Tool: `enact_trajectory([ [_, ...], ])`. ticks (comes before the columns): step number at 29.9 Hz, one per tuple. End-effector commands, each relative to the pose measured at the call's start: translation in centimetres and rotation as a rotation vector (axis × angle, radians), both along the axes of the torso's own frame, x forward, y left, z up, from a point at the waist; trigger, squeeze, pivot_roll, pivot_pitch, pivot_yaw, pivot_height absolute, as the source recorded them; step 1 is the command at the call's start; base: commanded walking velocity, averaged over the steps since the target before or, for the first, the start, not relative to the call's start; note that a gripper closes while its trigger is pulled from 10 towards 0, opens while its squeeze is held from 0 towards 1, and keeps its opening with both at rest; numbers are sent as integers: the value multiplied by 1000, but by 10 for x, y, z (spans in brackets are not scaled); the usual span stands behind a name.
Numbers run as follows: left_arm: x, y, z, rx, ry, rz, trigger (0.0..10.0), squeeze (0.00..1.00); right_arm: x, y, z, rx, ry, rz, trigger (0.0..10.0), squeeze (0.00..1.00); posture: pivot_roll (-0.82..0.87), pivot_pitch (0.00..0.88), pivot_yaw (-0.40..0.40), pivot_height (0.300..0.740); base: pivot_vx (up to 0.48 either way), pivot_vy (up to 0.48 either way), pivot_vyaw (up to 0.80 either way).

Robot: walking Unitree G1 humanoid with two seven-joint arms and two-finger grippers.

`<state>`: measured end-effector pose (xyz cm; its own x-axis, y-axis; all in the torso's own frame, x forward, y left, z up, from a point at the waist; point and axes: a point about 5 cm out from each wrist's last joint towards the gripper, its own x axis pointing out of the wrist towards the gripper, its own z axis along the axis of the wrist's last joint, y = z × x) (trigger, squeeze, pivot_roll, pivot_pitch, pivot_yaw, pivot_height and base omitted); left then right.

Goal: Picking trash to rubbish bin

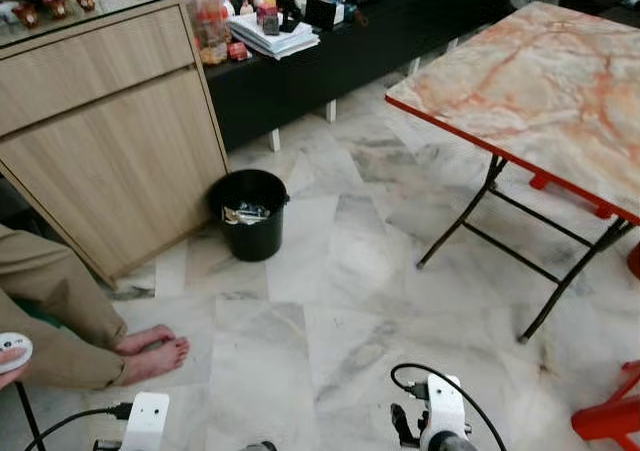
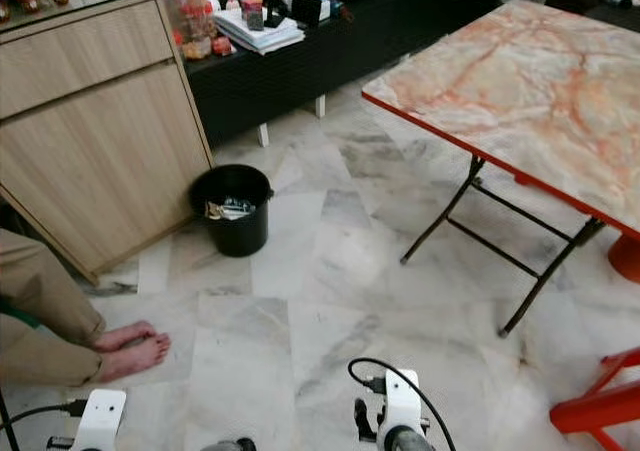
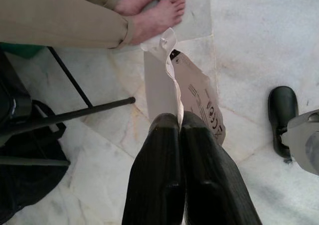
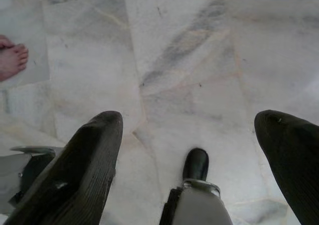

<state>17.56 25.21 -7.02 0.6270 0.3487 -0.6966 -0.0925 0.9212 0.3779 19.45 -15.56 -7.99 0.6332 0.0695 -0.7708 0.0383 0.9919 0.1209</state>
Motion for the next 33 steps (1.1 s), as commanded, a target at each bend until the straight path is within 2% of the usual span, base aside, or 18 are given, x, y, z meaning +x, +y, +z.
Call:
enact_trajectory([
  [1, -8, -2, -5, -3, 37, 9, 10000, 0, -4, 0, -2, 8, 16, -3, 10000, 0, 92, 157, 7, 728, 442, 0, -800],
  [3, -9, -2, -5, -3, 41, 11, 10000, 0, -4, 0, -2, 8, 20, 1, 10000, 0, 94, 161, 7, 728, 435, 0, -800],
  [12, -10, 0, -5, -1, 40, 21, 10000, 0, -5, 0, -3, -8, 16, 7, 10000, 0, 104, 169, 10, 728, 437, 0, 0],
  [15, -9, 1, -5, 0, 39, 22, 10000, 0, -4, 0, -2, -40, 14, 38, 10000, 0, 105, 169, 10, 728, 439, 0, 0],
  [27, -7, 2, -4, 1, 35, 24, 10000, 0, -6, 5, -3, -37, 20, 70, 10000, 0, 111, 170, 12, 728, 437, 0, 800],
  [33, -8, 3, -3, 4, 32, 32, 10000, 0, -7, 4, -4, -46, 27, 63, 10000, 0, 116, 169, 7, 728, 438, 0, 0],
])
